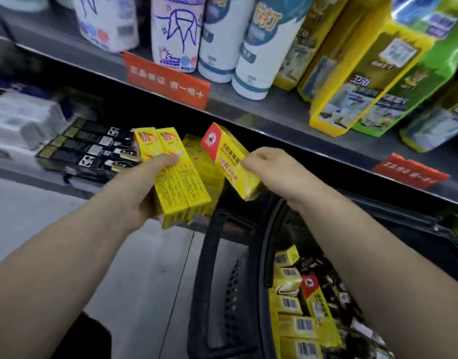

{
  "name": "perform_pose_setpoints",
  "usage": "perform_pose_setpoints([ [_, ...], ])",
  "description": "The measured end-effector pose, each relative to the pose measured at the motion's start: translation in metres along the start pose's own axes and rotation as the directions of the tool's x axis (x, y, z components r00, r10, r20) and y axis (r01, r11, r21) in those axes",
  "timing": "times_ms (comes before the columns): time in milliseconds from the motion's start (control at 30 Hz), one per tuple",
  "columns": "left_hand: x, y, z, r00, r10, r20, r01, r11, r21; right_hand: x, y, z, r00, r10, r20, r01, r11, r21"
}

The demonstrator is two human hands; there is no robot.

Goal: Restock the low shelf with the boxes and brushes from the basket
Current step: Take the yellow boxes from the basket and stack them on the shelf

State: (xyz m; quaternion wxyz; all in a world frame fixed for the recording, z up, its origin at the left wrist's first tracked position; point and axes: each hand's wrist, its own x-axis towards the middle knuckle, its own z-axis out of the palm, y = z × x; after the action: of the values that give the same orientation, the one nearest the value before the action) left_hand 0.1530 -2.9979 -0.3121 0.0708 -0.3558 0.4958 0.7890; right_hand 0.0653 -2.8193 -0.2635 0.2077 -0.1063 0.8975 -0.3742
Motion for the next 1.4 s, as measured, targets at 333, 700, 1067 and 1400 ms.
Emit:
perform_pose_setpoints([
  [333, 0.054, -0.026, -0.032, 0.971, -0.068, -0.231, 0.051, 0.996, -0.078, 0.109, 0.017, 0.051, 0.981, 0.064, 0.185, 0.073, 0.759, -0.647],
  [700, 0.076, -0.034, -0.019, 0.960, -0.125, -0.251, 0.075, 0.977, -0.202, 0.124, 0.038, 0.069, 0.898, 0.174, 0.404, 0.141, 0.756, -0.639],
  [1067, 0.070, -0.028, -0.014, 0.972, -0.011, -0.233, -0.051, 0.965, -0.258, 0.095, 0.009, 0.074, 0.945, -0.148, 0.290, 0.219, 0.948, -0.230],
  [1400, 0.062, -0.029, -0.003, 0.991, -0.024, -0.135, -0.016, 0.957, -0.291, 0.094, 0.015, 0.053, 0.980, -0.105, 0.168, 0.117, 0.991, -0.059],
])
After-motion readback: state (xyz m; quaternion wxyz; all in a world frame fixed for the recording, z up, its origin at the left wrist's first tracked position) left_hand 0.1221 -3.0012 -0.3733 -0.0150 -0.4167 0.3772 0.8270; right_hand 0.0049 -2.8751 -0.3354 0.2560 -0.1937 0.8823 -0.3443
